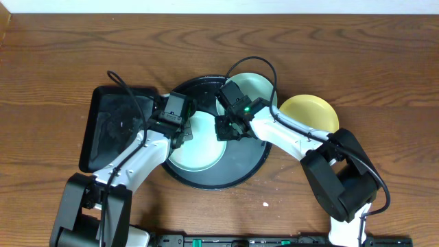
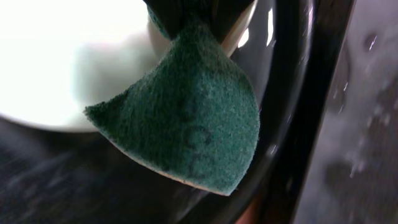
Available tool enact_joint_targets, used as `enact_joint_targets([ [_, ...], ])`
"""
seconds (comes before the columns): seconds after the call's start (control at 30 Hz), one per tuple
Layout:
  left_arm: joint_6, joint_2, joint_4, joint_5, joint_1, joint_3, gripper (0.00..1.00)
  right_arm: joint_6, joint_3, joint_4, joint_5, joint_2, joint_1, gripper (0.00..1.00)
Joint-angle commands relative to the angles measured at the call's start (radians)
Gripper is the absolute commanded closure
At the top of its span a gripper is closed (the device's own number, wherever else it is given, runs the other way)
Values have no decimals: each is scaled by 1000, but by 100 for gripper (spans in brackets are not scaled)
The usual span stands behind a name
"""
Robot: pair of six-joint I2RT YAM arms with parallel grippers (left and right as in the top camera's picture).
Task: Clean dirty plates on tray and stack at the side
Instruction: 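Scrub the green plate with the sponge in the left gripper, then withdraw the left gripper with sponge back over the black dish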
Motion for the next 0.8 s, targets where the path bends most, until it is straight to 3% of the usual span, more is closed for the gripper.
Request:
enact_joint_targets([
  [0.0,-60,6,-78,28,0,-3,93,7,10,-10,14,27,-6,99],
  [0.1,-43,6,-147,154,0,-3,92,7,10,-10,14,27,-9,99],
  [0.27,178,6,-145,459,0,-3,93,8,10,-10,6,27,-11,99],
  [0.33,229,6,-130,497,0,-3,93,7,10,-10,6,27,-11,99],
  [0.57,257,6,-6,369,1,5,92,6,10,-10,6,27,-11,99],
  [0.77,169,-2,-27,221,38,111,93,0,10,-10,-1,27,-12,99],
])
